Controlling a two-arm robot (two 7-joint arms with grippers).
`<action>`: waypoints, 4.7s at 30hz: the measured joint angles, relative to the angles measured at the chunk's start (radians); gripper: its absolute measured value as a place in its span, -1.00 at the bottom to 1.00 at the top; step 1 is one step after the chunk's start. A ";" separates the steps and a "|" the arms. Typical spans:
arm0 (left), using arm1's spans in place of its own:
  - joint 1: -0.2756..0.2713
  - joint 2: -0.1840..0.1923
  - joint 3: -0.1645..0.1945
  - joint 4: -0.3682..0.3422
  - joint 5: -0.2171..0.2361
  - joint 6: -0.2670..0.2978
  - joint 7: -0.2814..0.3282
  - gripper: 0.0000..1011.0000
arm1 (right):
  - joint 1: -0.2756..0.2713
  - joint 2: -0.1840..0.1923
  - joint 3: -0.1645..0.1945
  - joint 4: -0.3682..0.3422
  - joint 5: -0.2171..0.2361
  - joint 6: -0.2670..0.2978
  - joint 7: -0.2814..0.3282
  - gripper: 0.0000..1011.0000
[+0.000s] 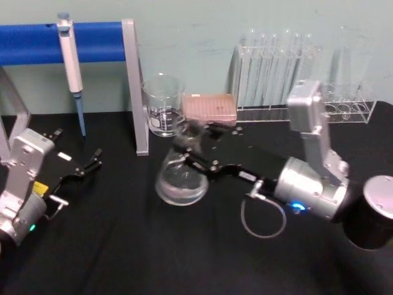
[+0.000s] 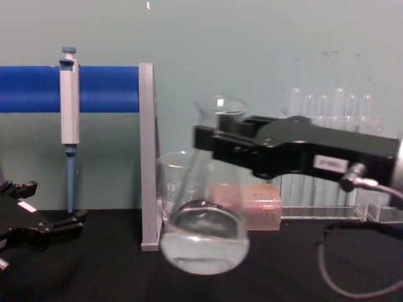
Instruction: Grasp the erlenmeyer flask with one hand, shake it three times, then place it back.
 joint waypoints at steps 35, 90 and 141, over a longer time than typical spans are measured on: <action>0.000 0.000 0.000 0.000 0.000 0.000 0.000 0.98 | -0.108 0.111 0.119 -0.105 -0.012 -0.021 -0.222 -0.11; 0.000 0.000 0.000 0.000 0.000 0.000 0.000 0.98 | 0.101 0.001 -0.032 0.111 0.043 -0.021 0.048 -0.11; 0.000 0.000 0.000 0.000 0.000 0.000 0.000 0.98 | 0.165 0.063 -0.126 0.245 0.106 -0.068 0.137 -0.11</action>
